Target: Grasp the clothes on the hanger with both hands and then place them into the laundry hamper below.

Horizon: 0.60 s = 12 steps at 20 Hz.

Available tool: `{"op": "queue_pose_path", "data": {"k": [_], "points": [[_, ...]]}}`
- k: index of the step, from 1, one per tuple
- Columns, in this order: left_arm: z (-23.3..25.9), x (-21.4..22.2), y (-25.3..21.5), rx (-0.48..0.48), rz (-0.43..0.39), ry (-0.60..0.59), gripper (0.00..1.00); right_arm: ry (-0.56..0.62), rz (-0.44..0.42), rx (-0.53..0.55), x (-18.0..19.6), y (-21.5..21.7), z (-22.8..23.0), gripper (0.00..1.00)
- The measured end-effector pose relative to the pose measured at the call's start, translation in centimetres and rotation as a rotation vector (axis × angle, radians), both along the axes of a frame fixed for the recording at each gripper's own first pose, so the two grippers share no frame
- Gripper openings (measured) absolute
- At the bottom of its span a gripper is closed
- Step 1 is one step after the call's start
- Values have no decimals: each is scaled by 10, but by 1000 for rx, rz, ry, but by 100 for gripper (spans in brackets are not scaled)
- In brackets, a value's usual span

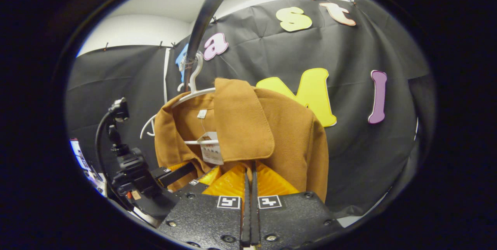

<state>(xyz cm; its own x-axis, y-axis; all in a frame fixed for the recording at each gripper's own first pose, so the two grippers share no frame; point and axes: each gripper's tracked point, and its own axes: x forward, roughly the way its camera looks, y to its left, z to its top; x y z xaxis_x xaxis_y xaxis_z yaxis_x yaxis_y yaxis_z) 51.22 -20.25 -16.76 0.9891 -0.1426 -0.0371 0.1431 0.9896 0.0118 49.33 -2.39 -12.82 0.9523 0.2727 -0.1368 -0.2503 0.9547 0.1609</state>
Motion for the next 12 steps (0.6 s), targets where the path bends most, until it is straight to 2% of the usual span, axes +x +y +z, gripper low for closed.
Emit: {"op": "queue_pose_path", "data": {"k": [3,5,7,8,9,12], "points": [[3,5,2,-22,4,-4,42,3,-2,-7,1,2,-1,4],[6,4,16,-31,45,1,14,3,-6,-11,4,0,-1,4],[8,4,20,-36,47,25,0,3,-10,7,9,-2,-1,4],[6,-3,22,-40,37,35,7,6,-6,21,10,-3,-1,3],[6,-9,24,-38,33,39,0,11,-3,36,9,-5,-3,3],[17,-26,38,-24,34,23,0,4,41,114,9,-10,-1,4]]}}
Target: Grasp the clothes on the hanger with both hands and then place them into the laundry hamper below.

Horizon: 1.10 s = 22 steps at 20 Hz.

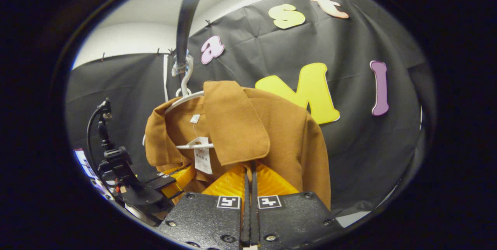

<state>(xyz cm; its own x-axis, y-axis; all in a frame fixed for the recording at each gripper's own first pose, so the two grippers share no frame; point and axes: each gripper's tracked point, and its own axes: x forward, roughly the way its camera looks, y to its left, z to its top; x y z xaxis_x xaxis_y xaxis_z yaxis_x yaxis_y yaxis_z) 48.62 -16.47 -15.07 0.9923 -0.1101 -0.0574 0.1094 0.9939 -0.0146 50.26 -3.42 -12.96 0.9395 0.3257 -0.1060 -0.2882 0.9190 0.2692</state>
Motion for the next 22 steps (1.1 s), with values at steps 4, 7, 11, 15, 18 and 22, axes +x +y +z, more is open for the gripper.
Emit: {"op": "queue_pose_path", "data": {"k": [4,7,11,15,18,22], "points": [[12,-19,25,-36,35,-7,0,-9,58,170,-2,-12,8,4],[31,-25,40,-27,48,-31,0,-57,103,225,-6,-17,27,4],[55,-27,48,-19,45,-66,0,-98,105,310,1,-27,48,4],[83,-26,56,-16,33,-104,0,-164,73,405,12,-46,75,3],[97,-24,71,-36,37,-121,0,-203,-9,438,27,-68,83,3],[104,-22,91,-82,42,-119,0,-219,-97,423,40,-84,80,3]]}}
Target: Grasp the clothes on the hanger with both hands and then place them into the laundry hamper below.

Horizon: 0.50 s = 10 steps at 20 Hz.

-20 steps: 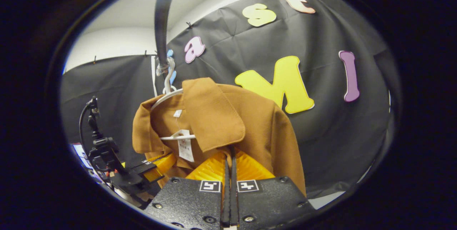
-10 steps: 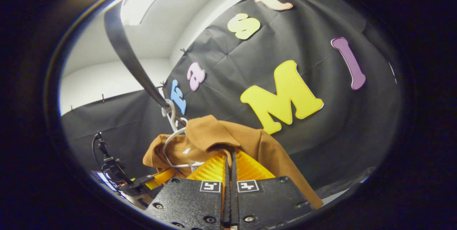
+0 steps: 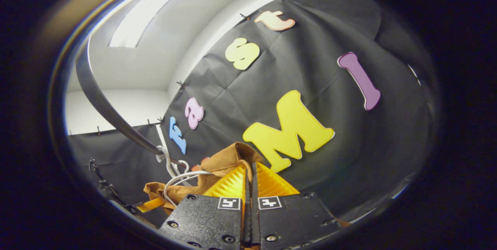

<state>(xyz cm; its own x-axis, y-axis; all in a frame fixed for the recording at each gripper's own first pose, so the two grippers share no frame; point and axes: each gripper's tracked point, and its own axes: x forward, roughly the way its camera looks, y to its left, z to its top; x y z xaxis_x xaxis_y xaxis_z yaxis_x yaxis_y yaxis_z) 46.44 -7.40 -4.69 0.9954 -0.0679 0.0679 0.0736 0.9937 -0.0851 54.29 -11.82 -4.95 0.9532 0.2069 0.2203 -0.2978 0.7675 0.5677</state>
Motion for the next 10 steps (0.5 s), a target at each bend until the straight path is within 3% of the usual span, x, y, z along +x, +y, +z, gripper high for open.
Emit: {"op": "queue_pose_path", "data": {"k": [4,7,10], "points": [[-3,9,16,-110,-45,36,0,-5,-80,-59,11,-18,5,3],[-6,14,32,-115,-46,44,0,26,-143,-76,23,-37,-4,4],[-21,14,29,-124,-66,69,0,76,-100,-86,26,-27,-24,3]]}}
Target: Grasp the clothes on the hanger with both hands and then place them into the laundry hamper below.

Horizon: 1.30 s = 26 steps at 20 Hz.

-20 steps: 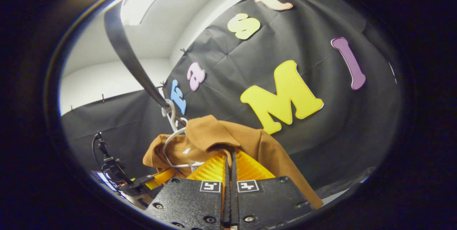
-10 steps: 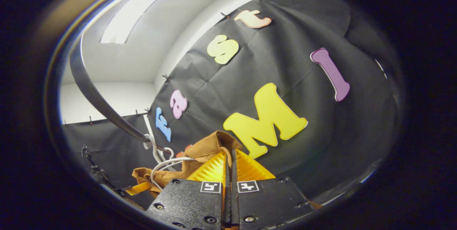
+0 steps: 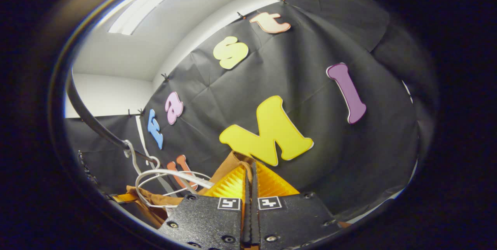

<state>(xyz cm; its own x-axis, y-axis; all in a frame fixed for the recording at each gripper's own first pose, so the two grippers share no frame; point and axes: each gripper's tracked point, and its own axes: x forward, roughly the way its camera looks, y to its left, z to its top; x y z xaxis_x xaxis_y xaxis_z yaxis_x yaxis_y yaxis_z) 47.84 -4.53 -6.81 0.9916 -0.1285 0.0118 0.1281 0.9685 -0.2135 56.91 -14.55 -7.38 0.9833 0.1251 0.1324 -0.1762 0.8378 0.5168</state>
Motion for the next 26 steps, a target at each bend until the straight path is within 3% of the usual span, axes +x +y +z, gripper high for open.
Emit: {"op": "queue_pose_path", "data": {"k": [11,13,14,21,22,26], "points": [[-50,-13,9,-107,30,114,0,140,60,-45,-4,2,-65,3],[-64,-21,12,-88,47,143,0,166,74,-61,-12,8,-77,4],[-72,-27,12,-78,49,164,6,182,80,-67,-16,11,-84,4],[-88,-67,-7,65,8,184,5,209,133,-103,-57,42,-94,4],[-85,-69,-11,70,0,182,0,212,141,-108,-64,48,-94,4],[-73,-89,-26,82,-43,160,0,202,171,-131,-93,76,-82,4]]}}
